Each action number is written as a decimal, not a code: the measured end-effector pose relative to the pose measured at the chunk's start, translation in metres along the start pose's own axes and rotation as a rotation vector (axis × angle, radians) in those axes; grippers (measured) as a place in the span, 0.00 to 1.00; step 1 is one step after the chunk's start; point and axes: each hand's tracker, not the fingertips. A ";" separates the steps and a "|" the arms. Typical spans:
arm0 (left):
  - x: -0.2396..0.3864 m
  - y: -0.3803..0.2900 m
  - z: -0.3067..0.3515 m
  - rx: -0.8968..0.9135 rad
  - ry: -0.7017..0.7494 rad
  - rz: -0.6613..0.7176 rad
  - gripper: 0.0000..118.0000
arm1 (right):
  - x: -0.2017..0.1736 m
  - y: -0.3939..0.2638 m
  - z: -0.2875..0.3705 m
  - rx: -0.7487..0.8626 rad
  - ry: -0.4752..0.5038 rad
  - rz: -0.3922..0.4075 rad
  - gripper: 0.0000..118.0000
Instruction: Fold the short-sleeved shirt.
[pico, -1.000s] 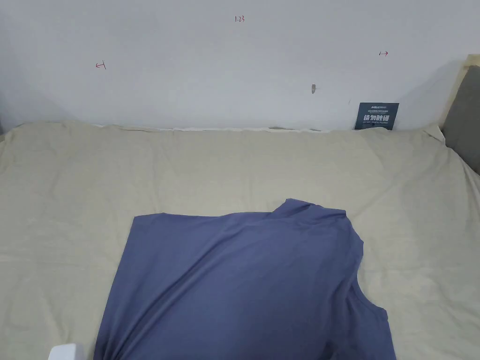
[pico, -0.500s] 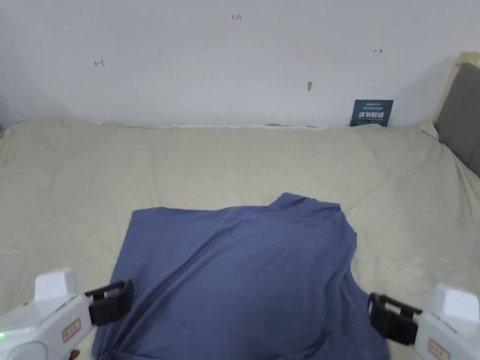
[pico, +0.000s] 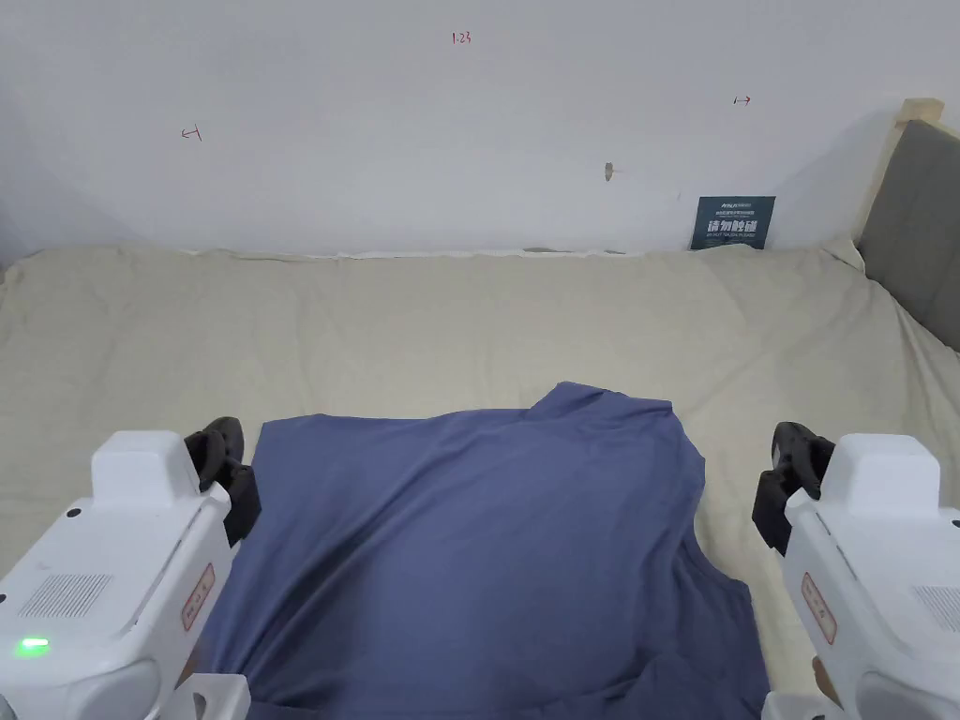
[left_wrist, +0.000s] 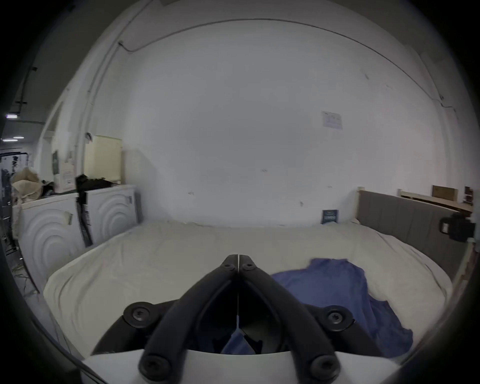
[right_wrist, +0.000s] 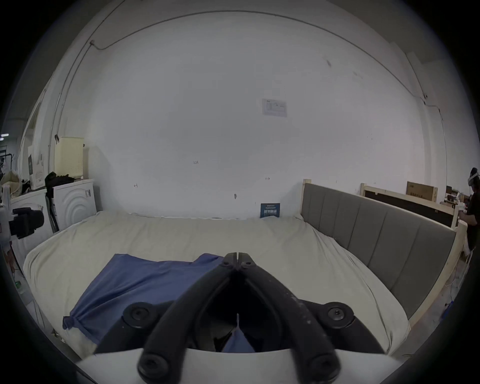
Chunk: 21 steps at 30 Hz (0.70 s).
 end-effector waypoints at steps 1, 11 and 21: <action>0.001 -0.002 0.001 -0.013 0.015 0.012 0.00 | -0.001 0.000 0.000 -0.002 0.009 0.009 0.01; -0.032 -0.060 -0.022 -0.378 0.058 0.025 0.00 | 0.001 -0.003 -0.006 -0.032 0.015 0.006 0.01; -0.086 -0.154 -0.028 -0.696 0.156 0.111 0.95 | -0.001 -0.021 -0.019 -0.107 0.025 0.003 0.01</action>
